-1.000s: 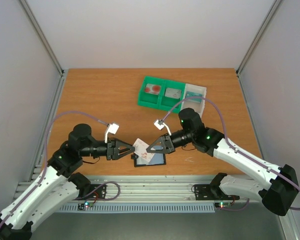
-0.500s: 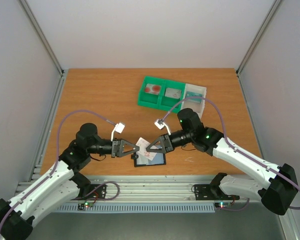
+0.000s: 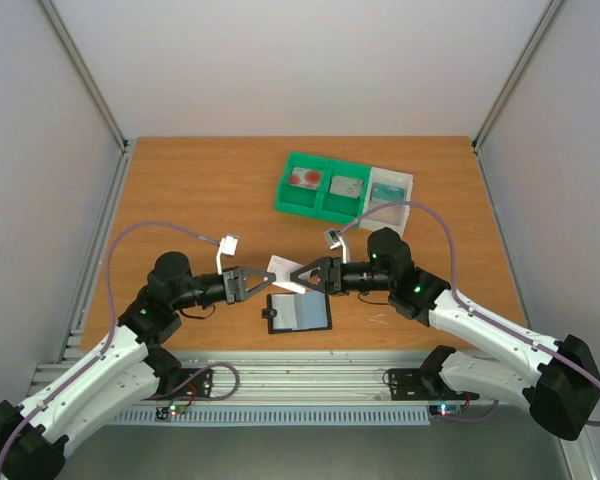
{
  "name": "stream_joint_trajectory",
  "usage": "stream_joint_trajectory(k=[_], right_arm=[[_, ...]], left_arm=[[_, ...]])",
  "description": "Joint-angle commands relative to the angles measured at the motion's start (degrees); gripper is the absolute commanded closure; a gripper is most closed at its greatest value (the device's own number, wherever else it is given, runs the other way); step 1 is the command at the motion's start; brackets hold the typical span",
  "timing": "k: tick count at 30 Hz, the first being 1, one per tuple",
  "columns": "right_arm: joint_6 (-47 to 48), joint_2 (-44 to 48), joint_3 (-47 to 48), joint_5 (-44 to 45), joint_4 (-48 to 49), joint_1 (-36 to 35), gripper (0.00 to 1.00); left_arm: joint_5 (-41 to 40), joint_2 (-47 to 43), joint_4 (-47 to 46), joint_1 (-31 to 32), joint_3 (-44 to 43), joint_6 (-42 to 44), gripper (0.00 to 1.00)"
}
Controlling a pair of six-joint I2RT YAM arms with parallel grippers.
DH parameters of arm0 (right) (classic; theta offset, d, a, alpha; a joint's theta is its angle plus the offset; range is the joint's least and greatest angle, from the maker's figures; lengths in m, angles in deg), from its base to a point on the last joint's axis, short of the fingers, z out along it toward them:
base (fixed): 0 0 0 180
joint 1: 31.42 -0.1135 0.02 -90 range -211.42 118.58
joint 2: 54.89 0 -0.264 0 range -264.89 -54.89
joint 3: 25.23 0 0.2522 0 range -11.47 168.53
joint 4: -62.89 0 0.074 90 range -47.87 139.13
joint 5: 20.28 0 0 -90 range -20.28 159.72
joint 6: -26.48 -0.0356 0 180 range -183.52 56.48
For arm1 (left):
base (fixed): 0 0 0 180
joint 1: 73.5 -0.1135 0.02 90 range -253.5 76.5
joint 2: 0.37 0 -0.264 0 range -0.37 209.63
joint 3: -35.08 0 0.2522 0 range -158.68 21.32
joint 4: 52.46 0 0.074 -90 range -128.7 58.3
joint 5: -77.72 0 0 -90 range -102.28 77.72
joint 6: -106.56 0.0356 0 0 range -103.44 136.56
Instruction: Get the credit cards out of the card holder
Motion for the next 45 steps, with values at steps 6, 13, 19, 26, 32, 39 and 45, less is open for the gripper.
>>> stream_joint_trajectory(k=[6,13,19,26,32,39,45], right_arm=[[-13.91,-1.70,-4.86,4.47,19.99,-0.33,0.65],[-15.97,-3.77,-6.53,4.86,24.25,-0.30,0.77],[-17.07,-5.45,-7.25,4.57,27.18,-0.29,0.83],[-17.91,-5.80,-8.32,5.06,29.31,-0.27,0.89],[-17.91,-5.97,-8.68,5.25,30.01,-0.33,0.89],[-17.60,-5.56,-9.41,5.63,31.74,-0.26,0.96],[-16.70,-5.55,-9.88,6.02,31.66,-0.29,0.99]], left_arm=[[-14.87,-3.69,-9.52,0.04,4.18,-6.34,0.99],[-16.59,-3.87,-10.71,-0.07,4.97,-7.26,1.00],[-16.80,-3.64,-11.49,0.00,5.28,-7.51,1.00],[-16.97,-3.46,-11.40,-0.01,5.36,-7.42,0.99],[-16.97,-3.59,-11.02,-0.02,5.33,-7.33,0.99],[-16.97,-3.90,-10.17,-0.05,5.27,-6.98,1.00],[-16.76,-4.11,-9.90,-0.01,5.30,-6.80,0.96]])
